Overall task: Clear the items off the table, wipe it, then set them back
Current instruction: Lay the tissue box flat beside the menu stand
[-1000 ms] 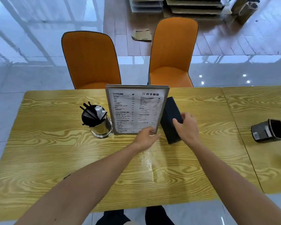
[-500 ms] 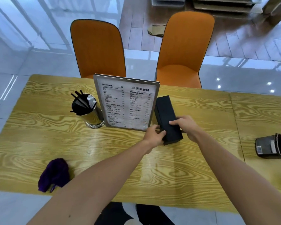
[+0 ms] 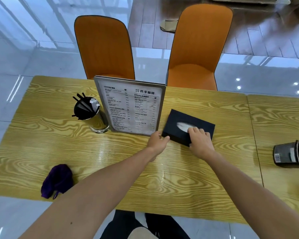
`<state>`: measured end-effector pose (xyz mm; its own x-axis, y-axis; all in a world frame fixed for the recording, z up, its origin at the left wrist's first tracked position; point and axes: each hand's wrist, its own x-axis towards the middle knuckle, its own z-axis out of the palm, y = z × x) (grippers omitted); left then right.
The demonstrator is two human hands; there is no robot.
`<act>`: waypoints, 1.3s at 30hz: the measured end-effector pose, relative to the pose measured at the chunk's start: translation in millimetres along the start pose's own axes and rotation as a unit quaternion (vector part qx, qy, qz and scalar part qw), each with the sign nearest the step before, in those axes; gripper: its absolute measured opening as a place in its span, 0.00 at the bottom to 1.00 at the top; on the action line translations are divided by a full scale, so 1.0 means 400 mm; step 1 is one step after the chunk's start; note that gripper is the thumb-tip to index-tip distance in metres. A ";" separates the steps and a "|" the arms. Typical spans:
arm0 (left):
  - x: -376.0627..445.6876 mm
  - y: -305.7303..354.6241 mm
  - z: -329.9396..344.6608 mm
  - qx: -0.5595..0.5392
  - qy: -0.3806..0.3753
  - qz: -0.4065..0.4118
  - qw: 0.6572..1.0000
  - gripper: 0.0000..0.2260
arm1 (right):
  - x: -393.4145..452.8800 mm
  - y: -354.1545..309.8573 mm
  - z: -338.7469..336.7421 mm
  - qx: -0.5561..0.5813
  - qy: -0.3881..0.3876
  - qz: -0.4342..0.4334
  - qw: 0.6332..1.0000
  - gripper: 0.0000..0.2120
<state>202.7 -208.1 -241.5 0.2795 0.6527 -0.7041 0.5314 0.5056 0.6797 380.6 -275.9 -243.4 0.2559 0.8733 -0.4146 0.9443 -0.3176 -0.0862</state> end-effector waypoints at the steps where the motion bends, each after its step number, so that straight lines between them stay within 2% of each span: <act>1: 0.004 -0.002 0.005 0.004 0.001 0.009 1.000 0.28 | -0.007 0.005 0.016 -0.006 0.012 -0.008 1.000 0.18; 5: 0.019 -0.005 0.022 0.008 0.025 0.032 0.999 0.22 | -0.035 0.033 0.052 0.075 0.106 -0.019 0.991 0.22; 7: 0.029 -0.008 0.027 0.011 0.051 0.029 0.998 0.21 | -0.044 0.053 0.056 0.165 0.155 0.061 0.972 0.26; 8: 0.034 -0.010 0.027 0.020 0.061 0.030 0.997 0.21 | -0.044 0.064 0.055 0.220 0.153 0.127 0.955 0.28; 10: 0.038 -0.018 0.027 0.036 0.070 0.038 0.996 0.17 | -0.033 0.085 0.050 0.327 0.100 0.244 0.908 0.30; 12: 0.037 -0.029 0.026 0.044 0.075 0.051 0.995 0.09 | -0.023 0.098 0.053 0.389 0.057 0.276 0.877 0.28; 15: 0.034 -0.051 0.020 0.050 0.087 0.058 0.993 0.03 | -0.021 0.101 0.065 0.388 0.055 0.272 0.879 0.28; 19: 0.031 -0.070 0.002 0.060 0.103 0.055 0.991 0.09 | -0.016 0.089 0.064 0.380 0.056 0.258 0.886 0.29; 25: 0.025 -0.083 -0.035 0.056 0.126 0.049 0.989 0.08 | -0.016 0.044 0.056 0.385 0.064 0.229 0.892 0.27; 39: 0.012 -0.087 -0.045 0.103 0.109 0.075 0.986 0.12 | -0.022 0.032 0.037 0.410 0.068 0.233 0.879 0.24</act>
<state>171.4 -212.4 -264.9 0.2012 0.8287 -0.5223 0.6541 0.2833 0.7014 387.4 -293.2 -254.4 0.6504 0.5968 -0.4699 0.2785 -0.7629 -0.5835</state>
